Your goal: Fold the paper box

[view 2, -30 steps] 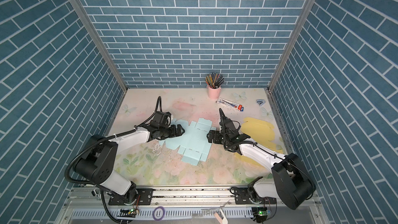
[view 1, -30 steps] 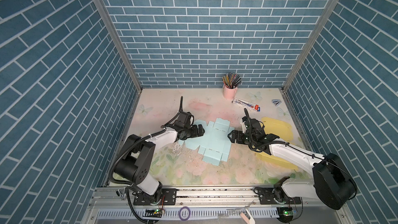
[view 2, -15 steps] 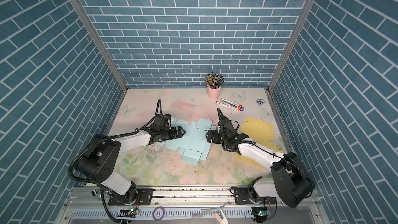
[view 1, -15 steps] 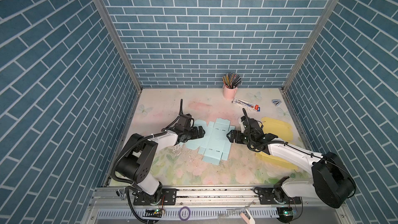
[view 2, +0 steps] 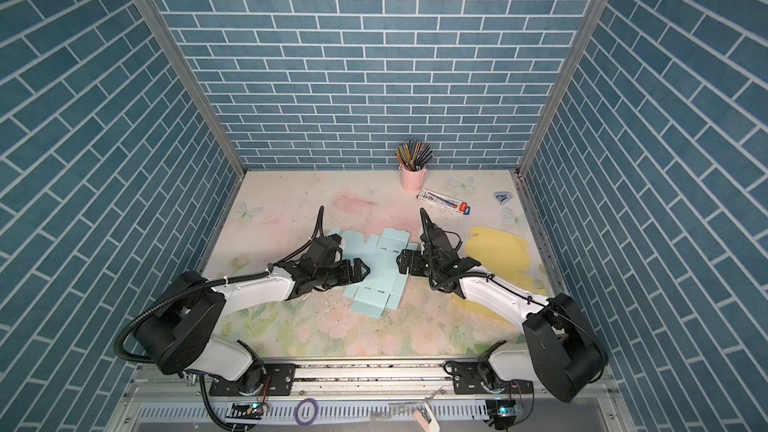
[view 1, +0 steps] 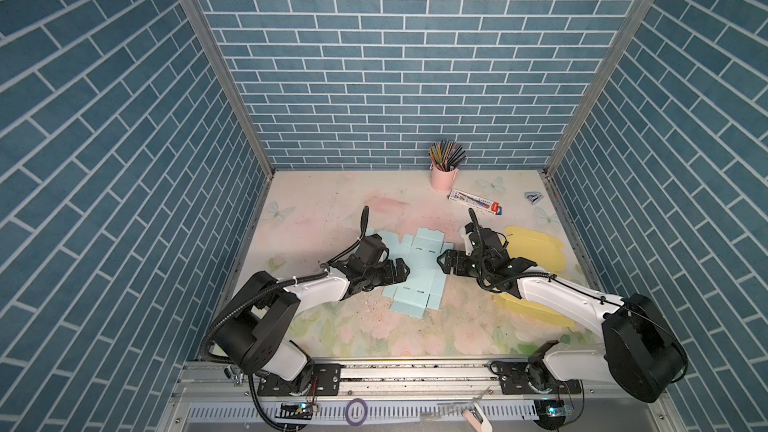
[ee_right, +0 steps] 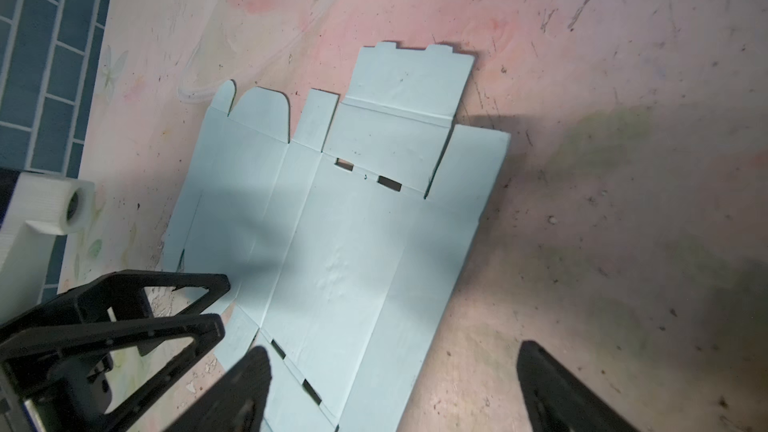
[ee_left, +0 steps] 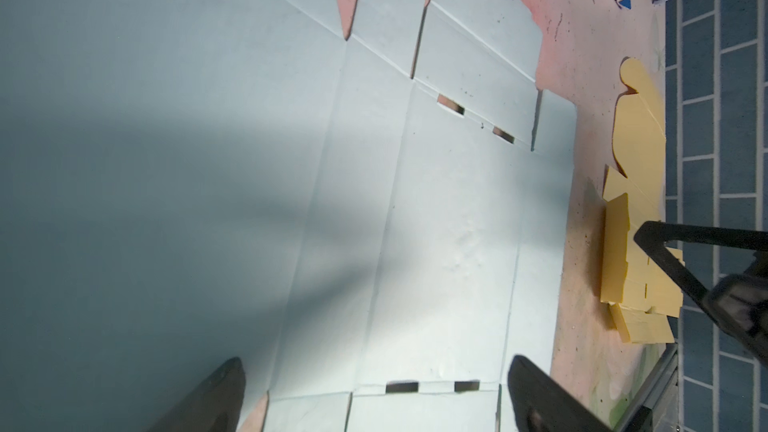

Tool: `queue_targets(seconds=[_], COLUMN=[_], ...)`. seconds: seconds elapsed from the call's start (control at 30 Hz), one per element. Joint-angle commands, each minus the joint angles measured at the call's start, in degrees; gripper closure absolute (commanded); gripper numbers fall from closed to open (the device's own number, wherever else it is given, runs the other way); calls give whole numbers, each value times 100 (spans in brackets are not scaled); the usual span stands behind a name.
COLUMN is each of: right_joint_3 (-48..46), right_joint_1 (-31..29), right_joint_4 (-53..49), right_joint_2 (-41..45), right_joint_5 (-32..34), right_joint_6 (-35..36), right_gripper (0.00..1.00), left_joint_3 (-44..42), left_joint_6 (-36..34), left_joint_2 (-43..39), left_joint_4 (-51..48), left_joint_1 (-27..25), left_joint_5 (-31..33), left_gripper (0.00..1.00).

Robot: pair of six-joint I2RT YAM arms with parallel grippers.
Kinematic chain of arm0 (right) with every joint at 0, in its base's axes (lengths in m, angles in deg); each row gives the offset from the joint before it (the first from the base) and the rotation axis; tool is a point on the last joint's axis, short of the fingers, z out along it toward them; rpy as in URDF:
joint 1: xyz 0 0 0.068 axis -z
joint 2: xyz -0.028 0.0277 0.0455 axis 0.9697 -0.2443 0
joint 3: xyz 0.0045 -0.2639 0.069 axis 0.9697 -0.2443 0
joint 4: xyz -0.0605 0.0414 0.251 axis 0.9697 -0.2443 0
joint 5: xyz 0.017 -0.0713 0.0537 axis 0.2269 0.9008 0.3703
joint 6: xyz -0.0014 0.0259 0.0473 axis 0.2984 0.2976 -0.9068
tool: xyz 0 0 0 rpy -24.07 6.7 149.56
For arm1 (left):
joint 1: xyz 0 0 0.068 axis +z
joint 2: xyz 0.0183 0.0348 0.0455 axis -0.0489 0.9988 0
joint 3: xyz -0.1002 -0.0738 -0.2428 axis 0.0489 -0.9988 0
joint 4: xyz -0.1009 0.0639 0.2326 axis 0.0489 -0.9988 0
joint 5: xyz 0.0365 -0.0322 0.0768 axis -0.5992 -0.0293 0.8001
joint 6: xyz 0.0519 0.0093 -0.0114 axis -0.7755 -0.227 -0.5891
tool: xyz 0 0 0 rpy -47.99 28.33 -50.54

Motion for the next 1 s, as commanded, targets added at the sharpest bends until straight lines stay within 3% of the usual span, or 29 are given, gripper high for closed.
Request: queue_targets(seconds=[0.0, 0.3, 0.7, 0.97], right_joint_3=[-83, -152, -109, -443], right_joint_1=[-18, -20, -80, -79], right_joint_4=[-21, 195, 774, 989], right_joint_2=[167, 42, -791, -674], right_joint_5=[46, -144, -569, -527], right_joint_6=[-149, -260, -881, -1233], right_gripper=[7, 7, 11, 18], left_joint_3=[247, 290, -311, -123], left_joint_6=[-241, -1057, -1311, -1419], left_joint_2=[-286, -925, -1276, -1358], left_joint_4=[-738, -1794, -1859, -1715], left_joint_1=[77, 1024, 1182, 1184], left_joint_5=[126, -154, -121, -318], left_gripper=[1, 1, 1, 2])
